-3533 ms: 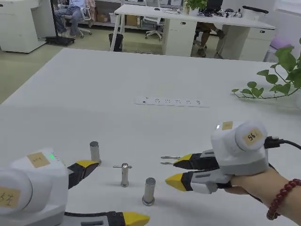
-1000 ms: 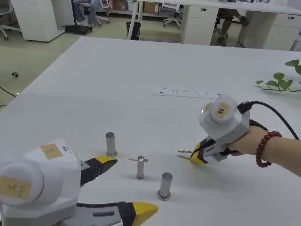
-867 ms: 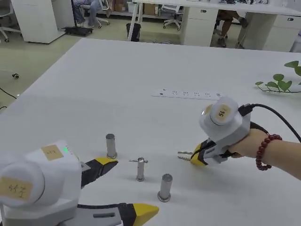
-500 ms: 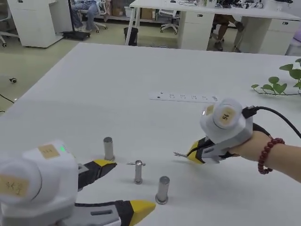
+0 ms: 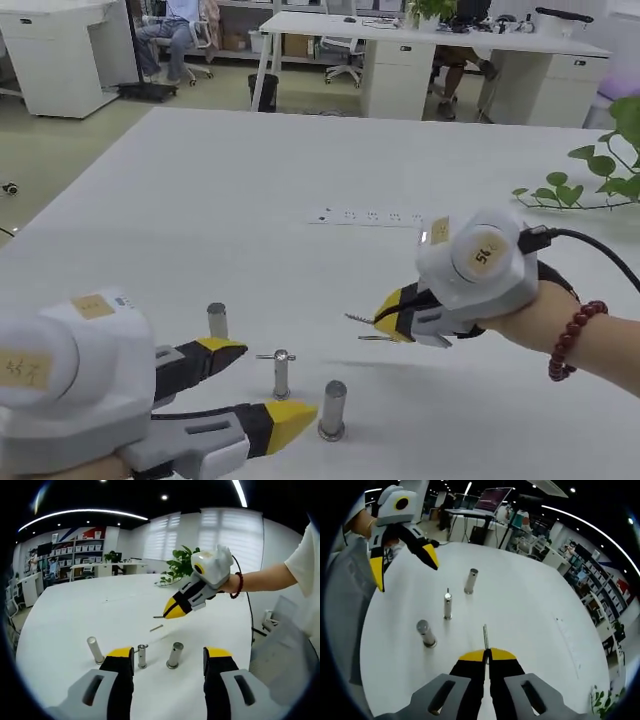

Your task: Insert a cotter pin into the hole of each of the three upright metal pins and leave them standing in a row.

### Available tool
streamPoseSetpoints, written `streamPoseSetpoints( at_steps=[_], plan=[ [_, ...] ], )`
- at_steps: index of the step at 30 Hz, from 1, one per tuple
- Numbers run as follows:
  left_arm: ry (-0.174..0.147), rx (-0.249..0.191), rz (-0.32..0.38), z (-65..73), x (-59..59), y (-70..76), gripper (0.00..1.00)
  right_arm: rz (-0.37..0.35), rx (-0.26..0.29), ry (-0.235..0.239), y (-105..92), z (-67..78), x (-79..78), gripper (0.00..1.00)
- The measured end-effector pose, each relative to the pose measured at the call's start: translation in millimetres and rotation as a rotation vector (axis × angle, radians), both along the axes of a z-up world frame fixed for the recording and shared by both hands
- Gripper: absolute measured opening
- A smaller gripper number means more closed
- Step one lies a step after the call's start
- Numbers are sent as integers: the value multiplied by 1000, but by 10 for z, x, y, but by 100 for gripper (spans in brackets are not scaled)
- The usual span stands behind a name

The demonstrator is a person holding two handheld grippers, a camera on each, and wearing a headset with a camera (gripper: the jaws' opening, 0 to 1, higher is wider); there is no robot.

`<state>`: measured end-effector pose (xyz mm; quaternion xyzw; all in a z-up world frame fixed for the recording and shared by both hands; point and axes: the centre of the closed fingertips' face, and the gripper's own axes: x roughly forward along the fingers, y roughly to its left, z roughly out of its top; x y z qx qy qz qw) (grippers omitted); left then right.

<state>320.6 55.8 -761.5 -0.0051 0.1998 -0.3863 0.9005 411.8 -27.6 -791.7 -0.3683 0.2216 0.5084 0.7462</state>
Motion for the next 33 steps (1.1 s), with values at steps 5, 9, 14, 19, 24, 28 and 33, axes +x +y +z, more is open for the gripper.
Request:
streamPoseSetpoints(
  at_steps=[5, 9, 14, 19, 24, 28, 33],
  plan=[
    [19, -9, 6, 38, 52, -9, 49, 41, 48, -26, 115, 158, -137, 2],
    [30, -23, 6, 67, 94, -22, 44, 78, 72, -50, 210, 276, -249, 2],
    [54, -63, 12, 105, 135, -53, 38, 111, 94, -64, 303, 379, -356, 2],
    [88, -125, 17, 151, 170, -103, 33, 146, 101, -84, 376, 448, -440, 2],
    [146, -196, 22, 172, 177, -147, 27, 164, 107, -94, 407, 479, -489, 2],
    [184, -247, 23, 197, 179, -180, 24, 180, 113, -96, 431, 492, -545, 2],
    [226, -313, 26, 241, 186, -223, 21, 213, 105, -114, 458, 497, -605, 2]
  ],
)
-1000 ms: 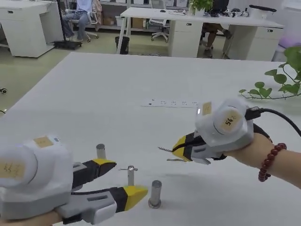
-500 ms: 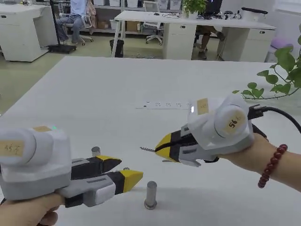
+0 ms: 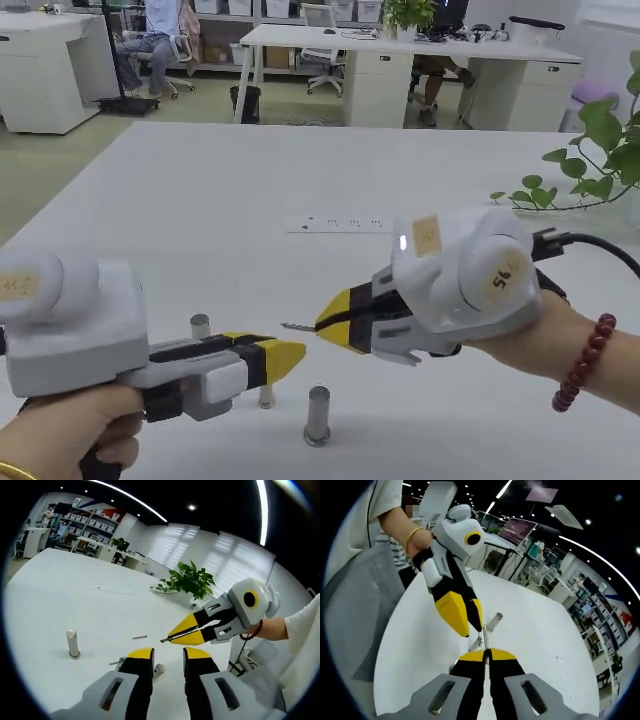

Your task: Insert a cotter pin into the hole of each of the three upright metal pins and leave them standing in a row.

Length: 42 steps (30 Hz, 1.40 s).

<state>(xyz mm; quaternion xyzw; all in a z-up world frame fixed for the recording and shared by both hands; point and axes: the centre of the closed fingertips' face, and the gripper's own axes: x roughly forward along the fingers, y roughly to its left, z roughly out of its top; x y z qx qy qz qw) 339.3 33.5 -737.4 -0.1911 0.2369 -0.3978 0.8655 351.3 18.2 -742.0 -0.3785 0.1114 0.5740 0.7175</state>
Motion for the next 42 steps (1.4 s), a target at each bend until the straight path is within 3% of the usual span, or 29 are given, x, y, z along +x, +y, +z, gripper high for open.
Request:
streamPoseSetpoints(
  at_steps=[6, 13, 24, 38, 42],
  plan=[
    [26, -39, -7, 21, -13, -51, 16, 42, -15, -38, 35, 29, -70, 2],
    [49, -80, -10, 39, -31, -79, 10, 64, -25, -51, 51, 36, -126, 2],
    [66, -94, -7, 20, -61, -76, 1, 81, -30, -57, 63, 35, -186, 2],
    [29, -71, -34, 19, -95, -78, 0, 80, -10, -29, 72, 11, -226, 3],
    [20, -57, -42, 9, -101, -76, 0, 71, 6, -3, 72, -2, -230, 4]
  ],
)
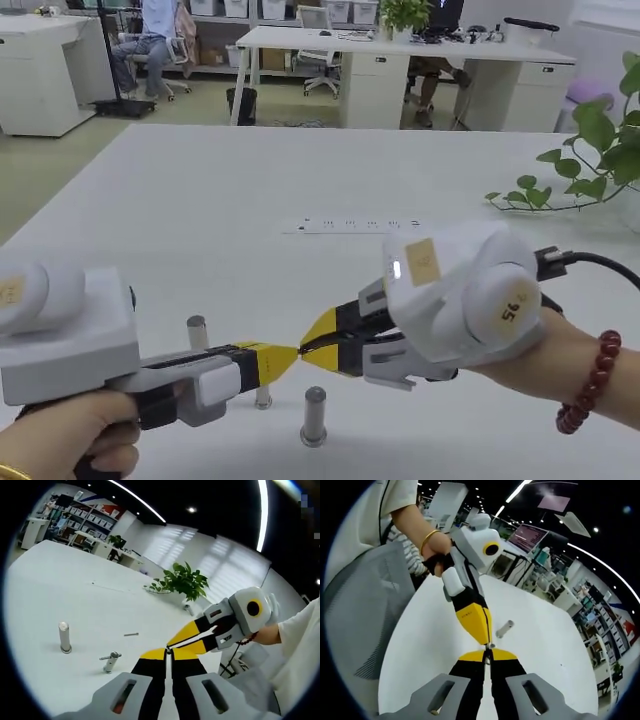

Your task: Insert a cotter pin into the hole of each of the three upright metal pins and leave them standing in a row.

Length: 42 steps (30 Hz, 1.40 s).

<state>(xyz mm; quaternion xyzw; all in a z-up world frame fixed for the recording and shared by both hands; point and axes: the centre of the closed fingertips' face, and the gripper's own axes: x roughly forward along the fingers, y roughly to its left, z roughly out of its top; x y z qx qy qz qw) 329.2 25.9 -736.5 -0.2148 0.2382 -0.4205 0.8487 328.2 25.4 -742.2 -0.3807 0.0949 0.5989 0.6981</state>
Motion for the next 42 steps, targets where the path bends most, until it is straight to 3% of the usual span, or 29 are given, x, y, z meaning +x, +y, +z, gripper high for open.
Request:
streamPoseSetpoints(
  at_steps=[5, 7, 11, 15, 21, 26, 30, 42],
  plan=[
    [-23, 41, -12, -35, -8, 29, 0, -30, 59, 88, -1, 27, -9, 7],
    [-39, 60, -22, -53, -25, 40, 0, -55, 85, 143, -18, 37, -3, 8],
    [-115, 124, -46, -59, -58, 63, 0, -116, 137, 285, -63, 32, 6, 12],
    [-145, 144, -76, -62, -108, 45, 0, -136, 194, 425, -80, 29, -31, 14],
    [-190, 168, -127, -65, -166, 7, 0, -131, 206, 569, -121, -45, -119, 16],
    [-223, 186, -179, -67, -226, -37, 0, -117, 215, 612, -146, -100, -162, 17],
    [-236, 189, -218, -67, -274, -69, 0, -87, 213, 686, -162, -137, -251, 16],
    [-248, 159, -308, -49, -426, -173, 0, -19, 194, 748, -186, -167, -453, 13]
  ],
)
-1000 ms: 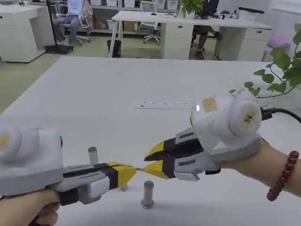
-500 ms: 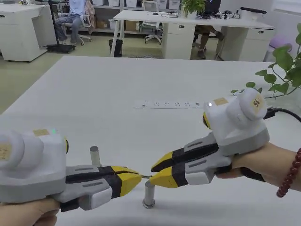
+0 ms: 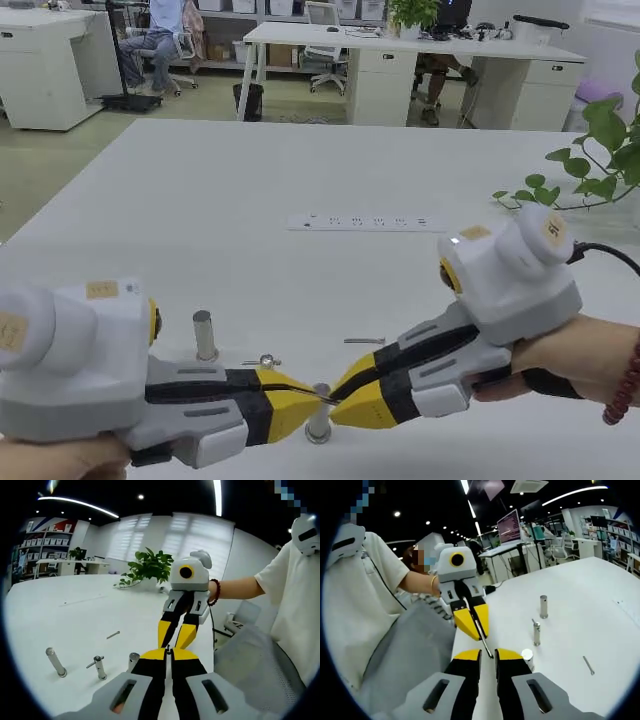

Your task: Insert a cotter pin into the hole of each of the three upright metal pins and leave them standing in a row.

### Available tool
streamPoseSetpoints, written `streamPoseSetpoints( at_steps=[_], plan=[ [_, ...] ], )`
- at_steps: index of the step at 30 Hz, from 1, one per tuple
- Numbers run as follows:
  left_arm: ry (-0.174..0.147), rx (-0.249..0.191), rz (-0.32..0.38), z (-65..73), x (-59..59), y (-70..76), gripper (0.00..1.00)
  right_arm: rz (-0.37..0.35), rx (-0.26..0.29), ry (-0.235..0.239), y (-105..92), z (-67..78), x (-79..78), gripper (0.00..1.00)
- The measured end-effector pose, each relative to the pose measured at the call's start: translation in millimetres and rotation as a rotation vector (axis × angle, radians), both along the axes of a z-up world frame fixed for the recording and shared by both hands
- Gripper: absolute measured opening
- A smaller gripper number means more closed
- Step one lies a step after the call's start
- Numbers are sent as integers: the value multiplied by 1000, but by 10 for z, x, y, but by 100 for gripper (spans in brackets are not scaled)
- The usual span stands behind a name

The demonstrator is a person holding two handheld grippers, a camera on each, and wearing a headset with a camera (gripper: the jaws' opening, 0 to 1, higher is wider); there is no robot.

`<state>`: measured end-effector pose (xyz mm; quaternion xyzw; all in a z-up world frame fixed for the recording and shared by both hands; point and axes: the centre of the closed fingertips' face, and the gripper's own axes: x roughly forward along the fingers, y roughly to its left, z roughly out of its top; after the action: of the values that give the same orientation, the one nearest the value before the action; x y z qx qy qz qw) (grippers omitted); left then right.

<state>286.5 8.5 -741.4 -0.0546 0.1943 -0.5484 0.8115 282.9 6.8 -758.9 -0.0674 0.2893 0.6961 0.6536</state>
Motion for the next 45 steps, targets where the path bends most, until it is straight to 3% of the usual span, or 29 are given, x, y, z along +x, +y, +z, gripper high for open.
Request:
streamPoseSetpoints(
  at_steps=[9, 15, 19, 27, 33, 36, 38, 39, 45],
  plan=[
    [4, -20, -36, 28, -73, -41, 0, 25, 12, 12, -23, 7, -69, 7],
    [-4, -24, -50, 36, -92, -49, 0, 79, 14, -61, -35, 27, -106, 5],
    [7, -15, -41, 6, -98, -50, 1, 112, -14, -104, -40, 10, -128, 4],
    [-2, 19, -9, -83, -50, -10, 3, 155, -81, -189, -72, -29, -103, 3],
    [-14, 48, 31, -128, 8, 44, 11, 154, -120, -224, -119, -63, -33, 3],
    [-29, 66, 50, -153, 42, 65, 13, 157, -155, -241, -160, -115, 5, 3],
    [-56, 87, 68, -173, 68, 72, 16, 157, -186, -259, -192, -161, 44, 3],
    [-95, 95, 79, -174, 101, 73, 18, 161, -198, -264, -205, -179, 52, 3],
    [-146, 167, 102, -315, 147, 55, 24, 155, -252, -288, -250, -269, 133, 3]
  ],
)
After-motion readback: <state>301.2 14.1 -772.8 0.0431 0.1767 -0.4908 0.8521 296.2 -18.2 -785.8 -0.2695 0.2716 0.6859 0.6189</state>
